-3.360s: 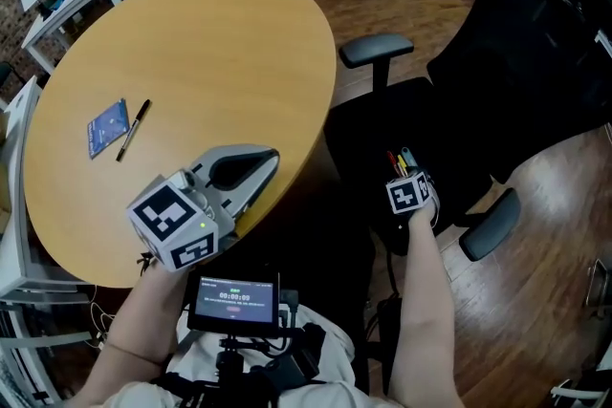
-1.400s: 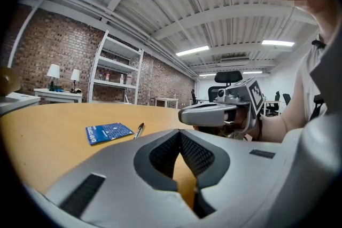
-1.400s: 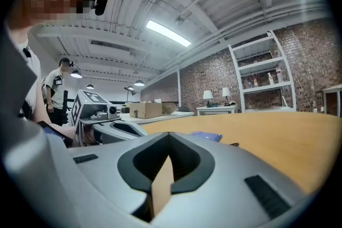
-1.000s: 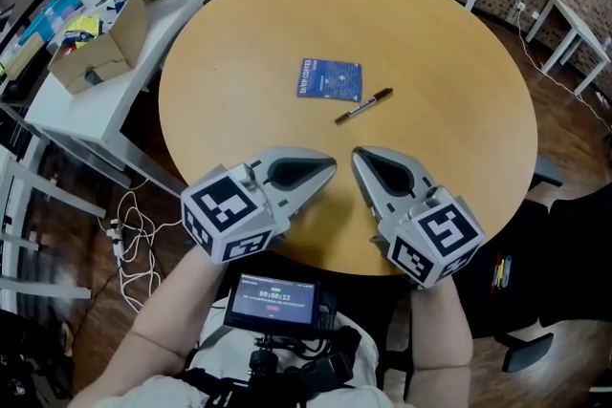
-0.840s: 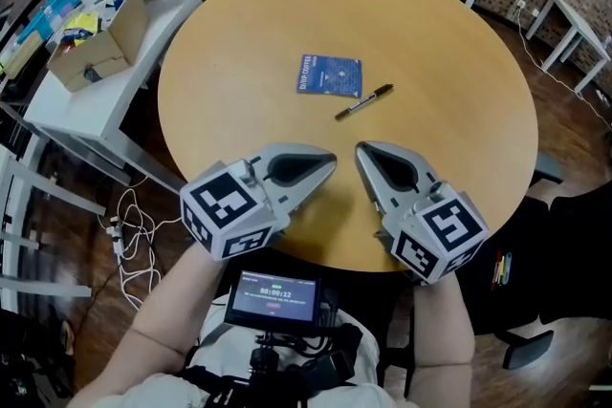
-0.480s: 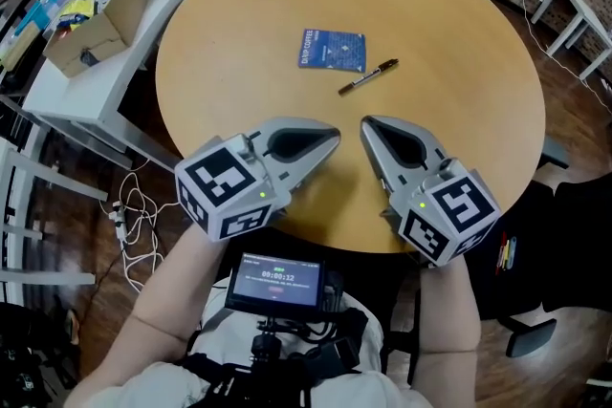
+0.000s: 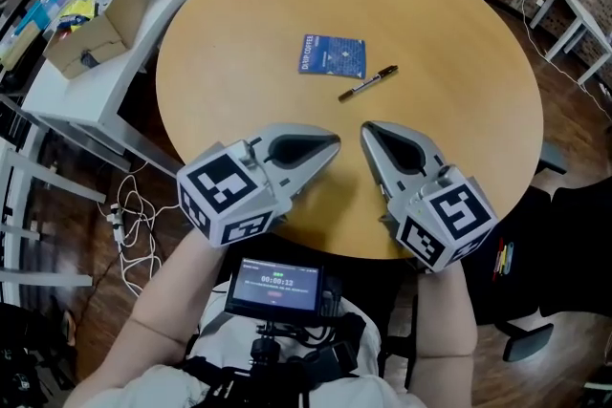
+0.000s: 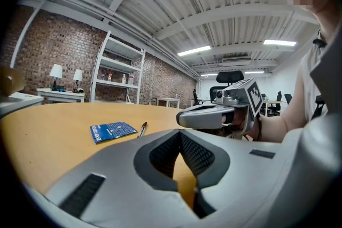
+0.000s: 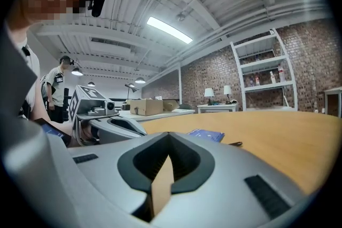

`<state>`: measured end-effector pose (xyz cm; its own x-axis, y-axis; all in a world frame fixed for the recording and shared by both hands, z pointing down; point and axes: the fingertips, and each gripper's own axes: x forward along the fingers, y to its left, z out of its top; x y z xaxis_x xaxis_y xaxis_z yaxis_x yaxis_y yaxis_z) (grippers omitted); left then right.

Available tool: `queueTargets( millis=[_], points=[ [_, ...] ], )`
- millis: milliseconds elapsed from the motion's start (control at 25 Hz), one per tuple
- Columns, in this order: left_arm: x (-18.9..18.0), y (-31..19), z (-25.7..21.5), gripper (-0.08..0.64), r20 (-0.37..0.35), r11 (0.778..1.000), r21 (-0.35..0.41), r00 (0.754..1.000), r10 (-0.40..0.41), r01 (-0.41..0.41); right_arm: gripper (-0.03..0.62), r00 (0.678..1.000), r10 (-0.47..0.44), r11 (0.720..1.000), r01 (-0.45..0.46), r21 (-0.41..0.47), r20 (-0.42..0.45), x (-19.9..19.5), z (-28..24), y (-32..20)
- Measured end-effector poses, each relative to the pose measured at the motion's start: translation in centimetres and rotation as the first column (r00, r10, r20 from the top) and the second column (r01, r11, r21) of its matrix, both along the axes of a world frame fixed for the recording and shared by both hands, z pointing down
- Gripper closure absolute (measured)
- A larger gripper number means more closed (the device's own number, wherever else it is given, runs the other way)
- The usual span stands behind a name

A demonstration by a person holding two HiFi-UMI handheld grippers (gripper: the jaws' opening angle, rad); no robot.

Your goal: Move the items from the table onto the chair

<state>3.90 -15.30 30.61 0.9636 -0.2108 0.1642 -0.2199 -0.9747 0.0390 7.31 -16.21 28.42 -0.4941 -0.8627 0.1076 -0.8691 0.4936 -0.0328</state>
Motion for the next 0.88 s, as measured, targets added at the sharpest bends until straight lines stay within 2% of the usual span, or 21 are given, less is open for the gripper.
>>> queueTargets(
  millis=[280, 360, 440, 520, 640, 800, 880],
  points=[
    [0.1, 0.1, 0.2, 0.558, -0.002, 1.000, 0.006, 1.000, 0.001, -0.001, 0.584, 0.999, 0.001, 1.000, 0.000, 0.022, -0.033, 0.2, -0.6, -0.4],
    [0.1, 0.1, 0.2, 0.558, -0.003, 1.000, 0.008, 1.000, 0.002, -0.002, 0.584, 0.996, 0.010, 0.999, -0.006, 0.045, -0.088, 0.7, -1.2, -0.9],
    [0.1, 0.0, 0.1, 0.558, -0.001, 1.000, 0.006, 1.000, 0.001, -0.001, 0.584, 0.977, 0.031, 0.998, -0.017, 0.065, -0.212, 1.5, -1.8, -1.8],
    [0.0, 0.0, 0.1, 0.558, 0.001, 1.000, 0.004, 1.000, -0.001, 0.001, 0.584, 0.917, 0.029, 0.998, -0.001, 0.069, -0.397, 2.1, -1.6, -2.7],
    [0.0, 0.3, 0.0, 0.558, 0.014, 1.000, -0.001, 1.000, 0.009, -0.009, 0.583, 0.770, -0.051, 0.995, 0.095, 0.035, -0.636, 2.4, -0.2, -4.2],
    [0.2, 0.6, -0.5, 0.558, 0.022, 1.000, -0.026, 1.000, 0.007, -0.006, 0.583, 0.614, -0.216, 0.973, 0.198, -0.117, -0.759, 2.6, 2.4, -6.0],
    [0.1, 0.5, -0.3, 0.558, 0.020, 1.000, -0.009, 1.000, 0.015, -0.015, 0.563, 0.511, -0.257, 0.963, 0.210, -0.171, -0.820, 3.4, 3.4, -7.2]
  ],
)
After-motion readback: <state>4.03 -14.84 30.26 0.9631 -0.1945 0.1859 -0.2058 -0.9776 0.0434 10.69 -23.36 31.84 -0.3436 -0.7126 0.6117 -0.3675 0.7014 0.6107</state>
